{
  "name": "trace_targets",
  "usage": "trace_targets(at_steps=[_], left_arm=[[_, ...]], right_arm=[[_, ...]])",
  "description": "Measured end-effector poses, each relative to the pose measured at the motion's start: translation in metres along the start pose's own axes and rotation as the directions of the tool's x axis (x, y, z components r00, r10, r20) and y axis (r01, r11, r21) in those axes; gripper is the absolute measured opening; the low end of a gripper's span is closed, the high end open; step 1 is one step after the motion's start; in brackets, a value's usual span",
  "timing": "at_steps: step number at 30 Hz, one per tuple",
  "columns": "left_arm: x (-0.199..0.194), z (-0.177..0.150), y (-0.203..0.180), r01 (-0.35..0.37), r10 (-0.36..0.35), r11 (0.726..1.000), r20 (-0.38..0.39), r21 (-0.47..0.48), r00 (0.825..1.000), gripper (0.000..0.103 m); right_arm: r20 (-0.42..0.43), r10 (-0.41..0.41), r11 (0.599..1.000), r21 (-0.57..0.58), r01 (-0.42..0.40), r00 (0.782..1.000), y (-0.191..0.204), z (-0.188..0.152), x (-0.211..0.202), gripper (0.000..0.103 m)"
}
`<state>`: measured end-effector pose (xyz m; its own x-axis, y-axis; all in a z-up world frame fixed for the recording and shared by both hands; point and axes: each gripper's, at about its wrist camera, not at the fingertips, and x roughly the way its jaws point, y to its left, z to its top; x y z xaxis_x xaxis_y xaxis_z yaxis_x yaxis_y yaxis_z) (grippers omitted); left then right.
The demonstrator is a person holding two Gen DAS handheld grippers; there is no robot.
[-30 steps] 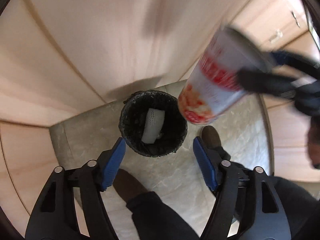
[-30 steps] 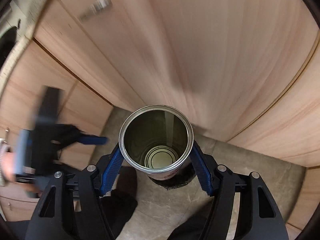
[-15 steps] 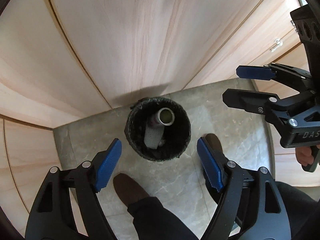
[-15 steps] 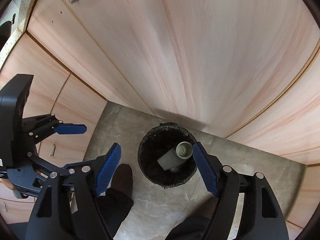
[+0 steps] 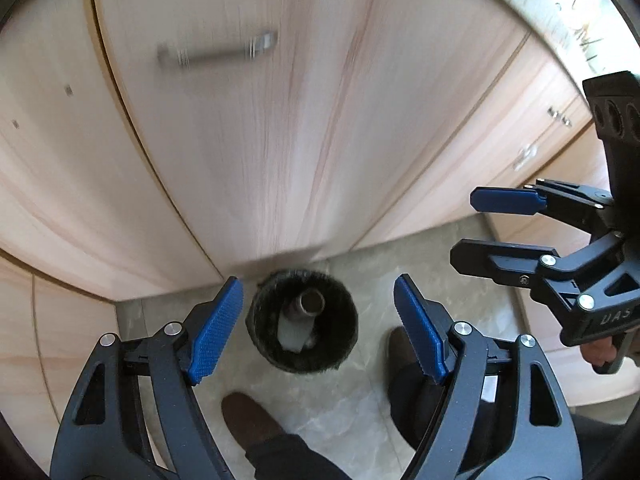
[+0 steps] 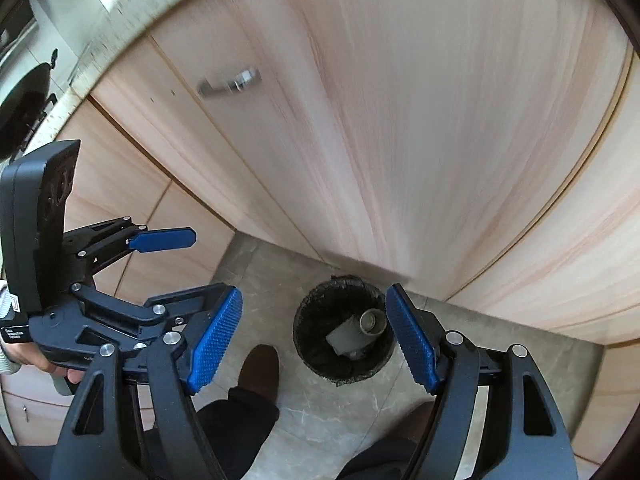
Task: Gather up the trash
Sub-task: 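Raise both open tools back to the counter, then grasp the red-patterned paper cup with the left tool while the right tool grasps the yellow snack wrapper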
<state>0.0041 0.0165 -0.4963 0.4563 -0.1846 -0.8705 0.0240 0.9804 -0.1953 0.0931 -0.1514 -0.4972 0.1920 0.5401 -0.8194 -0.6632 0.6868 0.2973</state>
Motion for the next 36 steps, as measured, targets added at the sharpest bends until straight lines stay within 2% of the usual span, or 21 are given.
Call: trace_targets(at_steps=[4,9,13,18,20,25,31,33,36], left_arm=[[-0.036,0.020,-0.005,-0.008,0.009,0.999,0.047,-0.033,0.999,0.075],[-0.090,0.058,-0.008,0.019,-0.010,0.998,0.137,-0.063,0.991,0.075],[-0.134,0.099,-0.010,0.013,-0.002,0.999,0.247,-0.045,0.969,0.075],[-0.166,0.152,-0.005,0.003,0.008,1.000,0.377,-0.028,0.926,0.075],[-0.172,0.176,-0.001,0.002,0.008,1.000,0.417,-0.023,0.909,0.075],[-0.173,0.233,0.013,-0.011,0.013,1.000,0.469,-0.007,0.883,0.075],[-0.156,0.294,0.043,-0.016,0.025,1.000,0.488,-0.023,0.873,0.075],[-0.152,0.313,0.052,-0.035,0.048,0.999,0.514,-0.034,0.856,0.075],[-0.143,0.345,0.072,-0.029,0.061,0.997,0.526,-0.070,0.848,0.075]], right_arm=[[0.046,0.012,1.000,0.019,-0.013,0.999,0.004,0.019,-0.037,0.072],[0.129,0.026,0.999,-0.028,-0.022,0.991,0.017,0.049,-0.096,0.072],[0.209,0.027,0.998,-0.066,-0.013,0.978,0.023,0.081,-0.136,0.072],[0.272,-0.006,0.995,-0.095,0.033,0.962,0.018,0.124,-0.165,0.071],[0.303,-0.008,0.994,-0.098,0.040,0.953,0.015,0.136,-0.173,0.071],[0.352,-0.060,0.993,-0.075,0.092,0.934,-0.001,0.182,-0.179,0.071],[0.387,-0.121,0.986,-0.060,0.157,0.914,-0.025,0.228,-0.167,0.071],[0.400,-0.146,0.980,-0.064,0.187,0.905,-0.033,0.242,-0.162,0.071],[0.408,-0.188,0.969,-0.071,0.236,0.894,-0.045,0.260,-0.156,0.071]])
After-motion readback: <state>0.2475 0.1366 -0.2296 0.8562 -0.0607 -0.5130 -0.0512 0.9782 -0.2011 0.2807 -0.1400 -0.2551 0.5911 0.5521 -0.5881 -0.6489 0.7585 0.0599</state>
